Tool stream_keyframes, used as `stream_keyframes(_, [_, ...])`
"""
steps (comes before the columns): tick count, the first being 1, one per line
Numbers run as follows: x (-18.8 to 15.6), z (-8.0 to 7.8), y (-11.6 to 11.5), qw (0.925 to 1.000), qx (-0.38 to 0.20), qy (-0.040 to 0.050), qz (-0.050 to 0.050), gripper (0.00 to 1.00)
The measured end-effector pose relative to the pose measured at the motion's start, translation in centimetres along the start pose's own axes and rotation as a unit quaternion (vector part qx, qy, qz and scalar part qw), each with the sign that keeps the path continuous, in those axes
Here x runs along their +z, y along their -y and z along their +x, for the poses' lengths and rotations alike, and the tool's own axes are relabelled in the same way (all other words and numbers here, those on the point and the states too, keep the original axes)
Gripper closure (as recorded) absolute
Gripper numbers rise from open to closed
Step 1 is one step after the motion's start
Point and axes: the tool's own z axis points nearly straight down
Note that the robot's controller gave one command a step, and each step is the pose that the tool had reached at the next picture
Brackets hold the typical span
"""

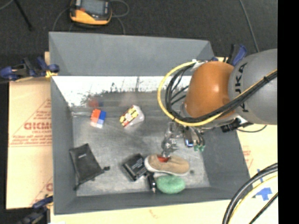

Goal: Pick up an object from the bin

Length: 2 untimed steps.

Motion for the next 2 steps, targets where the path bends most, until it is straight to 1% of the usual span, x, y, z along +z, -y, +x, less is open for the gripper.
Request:
stream_keyframes(1, [-4.9, 1.2, -0.1, 0.9999, -0.009, -0.006, 0.0, 1.0])
stream_keyframes(2, [-0.4, -2.3, -4.3, 0.999, -0.044, -0.0022, 0.0, 0.0])
